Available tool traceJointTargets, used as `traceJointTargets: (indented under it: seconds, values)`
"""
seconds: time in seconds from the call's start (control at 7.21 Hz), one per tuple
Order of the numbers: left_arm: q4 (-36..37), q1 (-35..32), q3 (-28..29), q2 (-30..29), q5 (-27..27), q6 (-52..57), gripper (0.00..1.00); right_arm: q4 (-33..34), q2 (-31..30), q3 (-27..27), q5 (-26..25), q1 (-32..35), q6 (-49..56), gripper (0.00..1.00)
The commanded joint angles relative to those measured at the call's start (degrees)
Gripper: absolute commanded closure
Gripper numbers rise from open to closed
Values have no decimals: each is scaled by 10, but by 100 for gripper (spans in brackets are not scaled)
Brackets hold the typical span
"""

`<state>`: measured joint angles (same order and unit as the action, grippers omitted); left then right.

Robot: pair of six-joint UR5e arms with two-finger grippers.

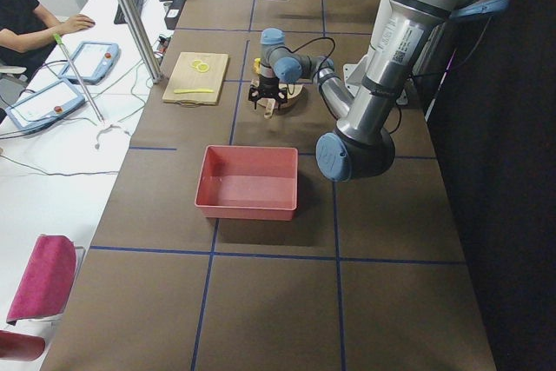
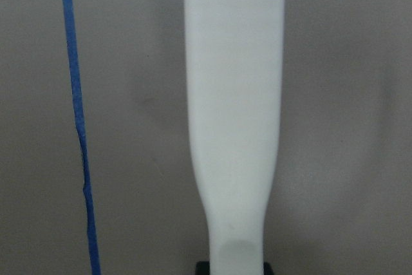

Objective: Sweep and dump trash into bin
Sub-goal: 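Grasp the beige dustpan handle with the left gripper and tilt it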

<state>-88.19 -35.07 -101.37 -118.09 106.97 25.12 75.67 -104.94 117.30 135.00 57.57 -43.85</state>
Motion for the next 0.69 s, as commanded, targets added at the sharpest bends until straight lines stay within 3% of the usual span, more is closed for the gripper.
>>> traceJointTargets:
  seconds: [0.0, 0.14, 0.28, 0.56]
  values:
    - [1, 10, 13, -3, 0, -3, 0, -1, 0, 0, 0, 0, 0, 100]
    - [2, 11, 15, -4, -3, -4, 12, -1, 0, 0, 0, 0, 0, 100]
    - [2, 10, 16, -4, -5, -4, 33, -1, 0, 0, 1, 0, 0, 100]
    - [3, 10, 15, -7, -4, -9, 66, 0, 0, 3, 3, 0, 0, 100]
